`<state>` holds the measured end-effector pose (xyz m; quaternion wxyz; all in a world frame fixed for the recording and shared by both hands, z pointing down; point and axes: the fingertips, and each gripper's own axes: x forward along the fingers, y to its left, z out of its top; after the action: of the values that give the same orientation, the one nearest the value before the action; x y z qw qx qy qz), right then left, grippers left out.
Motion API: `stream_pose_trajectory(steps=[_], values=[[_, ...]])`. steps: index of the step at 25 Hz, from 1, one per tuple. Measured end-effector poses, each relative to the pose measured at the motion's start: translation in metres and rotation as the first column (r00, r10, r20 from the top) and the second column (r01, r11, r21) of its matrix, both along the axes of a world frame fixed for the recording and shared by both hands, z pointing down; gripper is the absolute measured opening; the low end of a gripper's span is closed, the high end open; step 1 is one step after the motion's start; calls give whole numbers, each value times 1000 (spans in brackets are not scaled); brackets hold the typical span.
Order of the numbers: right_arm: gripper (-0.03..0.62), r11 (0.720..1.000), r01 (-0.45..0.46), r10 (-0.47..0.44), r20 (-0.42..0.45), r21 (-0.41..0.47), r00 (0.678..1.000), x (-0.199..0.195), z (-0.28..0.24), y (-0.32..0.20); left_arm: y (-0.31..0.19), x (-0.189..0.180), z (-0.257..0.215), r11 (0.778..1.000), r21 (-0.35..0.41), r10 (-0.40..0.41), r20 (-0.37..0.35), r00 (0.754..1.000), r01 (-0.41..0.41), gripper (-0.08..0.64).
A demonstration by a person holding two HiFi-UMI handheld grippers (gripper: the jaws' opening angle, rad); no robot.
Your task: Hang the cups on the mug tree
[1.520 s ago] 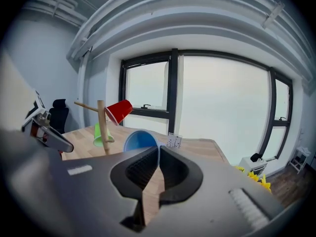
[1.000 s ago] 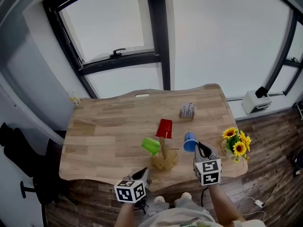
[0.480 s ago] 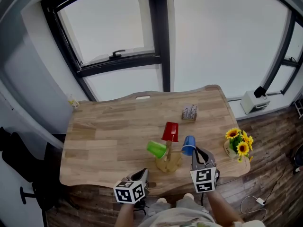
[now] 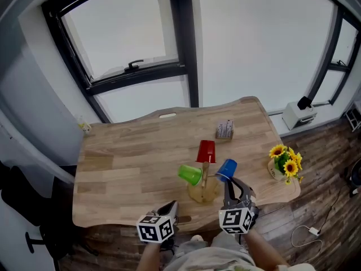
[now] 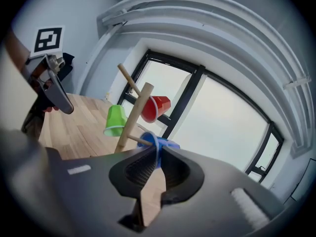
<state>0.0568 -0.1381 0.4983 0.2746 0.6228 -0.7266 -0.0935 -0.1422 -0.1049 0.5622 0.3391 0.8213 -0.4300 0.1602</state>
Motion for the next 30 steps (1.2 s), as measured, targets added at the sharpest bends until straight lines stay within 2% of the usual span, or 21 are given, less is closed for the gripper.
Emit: stream_pose_trajectory(steps=[13, 30], values=[[40, 999, 37, -37, -6, -19, 999, -32, 10, 7, 7, -8, 7, 999, -6, 35, -10, 999, -35, 5], [51, 991, 107, -106, 12, -81, 994, -61, 30, 7, 13, -17, 15, 1000, -16, 19, -7, 1000, -20, 5]])
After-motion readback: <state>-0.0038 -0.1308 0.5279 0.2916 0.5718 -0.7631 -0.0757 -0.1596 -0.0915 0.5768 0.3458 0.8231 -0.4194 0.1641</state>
